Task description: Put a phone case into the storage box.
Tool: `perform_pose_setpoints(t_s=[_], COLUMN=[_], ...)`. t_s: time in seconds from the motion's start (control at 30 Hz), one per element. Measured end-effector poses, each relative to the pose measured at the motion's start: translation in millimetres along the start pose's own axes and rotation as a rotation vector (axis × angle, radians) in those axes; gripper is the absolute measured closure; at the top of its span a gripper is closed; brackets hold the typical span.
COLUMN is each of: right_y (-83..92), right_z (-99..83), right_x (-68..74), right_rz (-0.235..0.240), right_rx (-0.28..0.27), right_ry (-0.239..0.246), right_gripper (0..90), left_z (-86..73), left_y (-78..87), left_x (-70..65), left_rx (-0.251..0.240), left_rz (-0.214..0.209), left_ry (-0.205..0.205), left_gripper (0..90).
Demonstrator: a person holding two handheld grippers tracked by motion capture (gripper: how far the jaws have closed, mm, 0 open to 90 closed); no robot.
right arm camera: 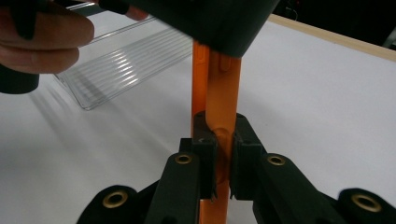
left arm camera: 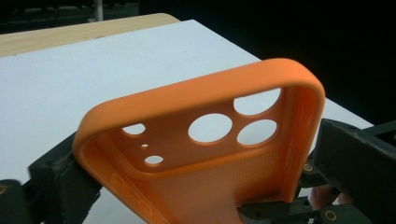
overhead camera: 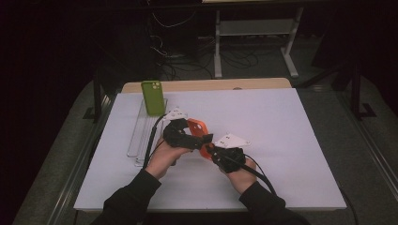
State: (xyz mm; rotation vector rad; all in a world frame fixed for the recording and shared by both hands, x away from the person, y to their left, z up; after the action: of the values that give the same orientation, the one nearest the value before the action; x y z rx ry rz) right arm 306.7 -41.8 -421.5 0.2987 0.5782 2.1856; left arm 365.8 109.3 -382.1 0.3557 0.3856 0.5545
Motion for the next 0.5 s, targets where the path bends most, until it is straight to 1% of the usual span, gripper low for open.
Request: perform_pose_setpoints(t_s=[0.07, 0.23, 0.3, 0.43, 0.47, 0.5], right_y=[-0.5, -1.9, -1.9, -1.6, -1.4, -1.0], right_z=[-0.5, -1.1, -1.3, -1.1, -1.1, -0.9], right_x=[0.9, 2.7, 2.7, 1.9, 1.7, 1.5], right_rz=[0.003, -0.002, -0.005, 0.000, 0.002, 0.005], right_rx=[0.002, 0.004, 0.006, 0.005, 0.006, 0.006], right_ry=[0.003, 0.010, 0.011, 0.013, 0.012, 0.010], right_gripper=[81.3, 81.3, 81.3, 80.9, 80.6, 79.8], left_z=[0.6, 0.6, 1.0, 1.6, 2.1, 2.5], left_y=[0.9, 1.2, 1.7, 2.2, 2.2, 2.3], left_x=[0.5, 0.0, -0.2, -0.1, 0.0, -0.5], left_rx=[-0.009, -0.012, -0.016, -0.036, -0.037, -0.030], left_rz=[-0.003, 0.015, 0.011, 0.002, 0.001, -0.002], left_ry=[0.019, 0.011, 0.015, 0.008, 0.002, 0.010], left_gripper=[6.4, 9.2, 11.2, 13.2, 13.6, 13.8])
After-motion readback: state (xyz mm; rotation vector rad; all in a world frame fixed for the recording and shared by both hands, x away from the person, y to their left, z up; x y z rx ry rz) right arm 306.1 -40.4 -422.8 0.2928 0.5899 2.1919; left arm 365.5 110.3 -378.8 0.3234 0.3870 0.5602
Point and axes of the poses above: each handheld gripper's, and its own axes: y roughly backward along the jaws, z roughly out of its top, x roughly to its left, the point moved 3 cm from there along -y, roughly forward along the jaws, and after that the axes turned 2 degrees about -z, right-handed, at the moved point
